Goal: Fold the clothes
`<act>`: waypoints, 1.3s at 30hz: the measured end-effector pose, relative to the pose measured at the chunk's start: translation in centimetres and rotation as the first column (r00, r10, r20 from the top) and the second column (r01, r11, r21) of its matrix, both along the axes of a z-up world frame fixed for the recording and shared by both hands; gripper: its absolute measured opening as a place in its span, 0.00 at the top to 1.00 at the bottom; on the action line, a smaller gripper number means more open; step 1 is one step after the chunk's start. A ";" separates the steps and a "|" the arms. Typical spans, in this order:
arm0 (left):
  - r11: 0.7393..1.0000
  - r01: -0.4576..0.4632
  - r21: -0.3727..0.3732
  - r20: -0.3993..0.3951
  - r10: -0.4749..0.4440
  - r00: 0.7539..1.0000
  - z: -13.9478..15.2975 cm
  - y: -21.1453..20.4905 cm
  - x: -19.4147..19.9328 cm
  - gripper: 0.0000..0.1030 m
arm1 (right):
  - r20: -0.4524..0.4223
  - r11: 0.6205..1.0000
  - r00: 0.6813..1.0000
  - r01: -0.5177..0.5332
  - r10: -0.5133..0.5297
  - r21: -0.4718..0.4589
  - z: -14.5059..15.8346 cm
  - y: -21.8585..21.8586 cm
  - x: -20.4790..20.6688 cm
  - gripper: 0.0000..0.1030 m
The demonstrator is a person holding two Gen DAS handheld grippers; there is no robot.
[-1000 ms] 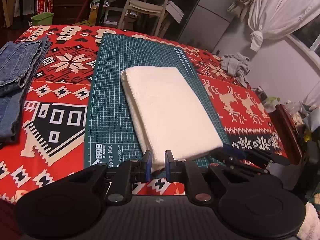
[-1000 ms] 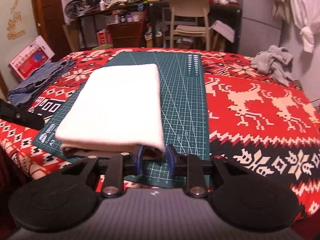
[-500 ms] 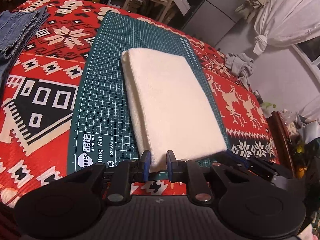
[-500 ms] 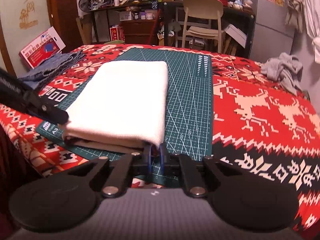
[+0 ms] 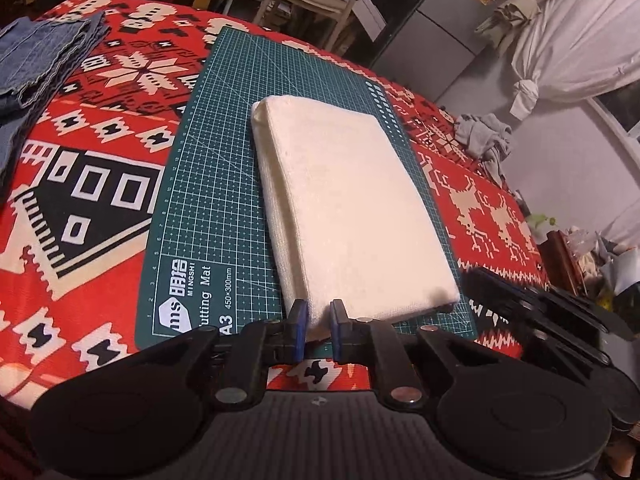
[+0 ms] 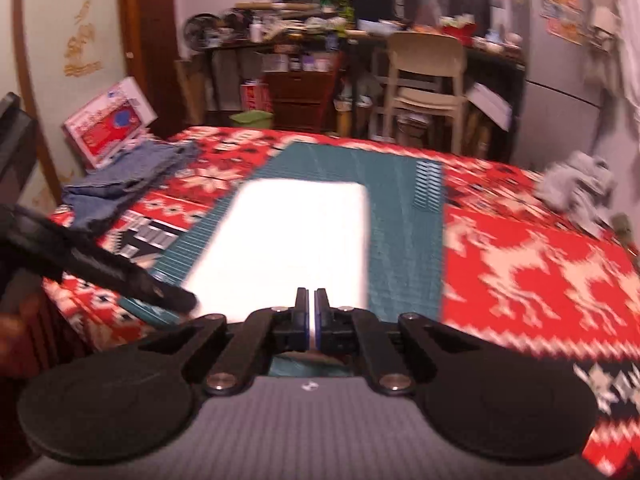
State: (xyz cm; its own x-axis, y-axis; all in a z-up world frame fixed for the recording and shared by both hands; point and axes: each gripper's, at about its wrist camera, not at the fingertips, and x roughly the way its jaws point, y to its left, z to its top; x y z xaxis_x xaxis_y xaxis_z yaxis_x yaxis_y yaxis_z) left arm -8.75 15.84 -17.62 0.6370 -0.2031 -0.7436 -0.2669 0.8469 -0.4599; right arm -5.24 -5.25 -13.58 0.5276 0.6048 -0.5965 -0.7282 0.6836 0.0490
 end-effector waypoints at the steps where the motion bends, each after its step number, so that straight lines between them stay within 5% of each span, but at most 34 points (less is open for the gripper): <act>1: 1.000 -0.004 -0.007 -0.001 0.004 1.000 -0.1 0.1 -0.1 0.88 | -0.003 1.000 1.000 -0.022 0.022 0.001 -0.1 1.0 0.1 0.98; 7: 1.000 -0.027 -0.008 0.024 0.027 0.999 0.4 0.6 -1.3 0.93 | -0.050 0.994 0.992 -0.111 0.112 0.012 -1.2 5.8 0.8 0.97; 14: 0.992 -0.054 0.114 0.094 0.044 0.995 0.6 3.5 0.6 0.97 | -0.049 0.993 0.992 -0.120 0.119 -0.017 -1.1 7.4 2.4 0.96; 21: 0.947 0.011 0.322 0.170 -0.070 0.983 -0.4 4.6 5.6 0.96 | -0.038 0.995 0.995 -0.095 0.094 -0.038 -0.9 9.1 4.8 0.96; 39: 0.940 0.084 0.330 0.202 -0.157 0.967 -2.4 6.2 9.8 0.97 | -0.038 0.997 0.997 -0.062 0.060 -0.056 -1.7 15.0 11.0 0.95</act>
State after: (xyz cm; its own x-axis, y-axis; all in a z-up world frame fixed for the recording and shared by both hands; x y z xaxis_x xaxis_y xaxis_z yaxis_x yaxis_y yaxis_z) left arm 1.03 22.05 -20.04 0.7785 -0.0665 -0.6241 -0.0761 0.9771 -0.1989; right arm 5.72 9.71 -15.31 0.4683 0.5993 -0.6493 -0.7668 0.6407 0.0383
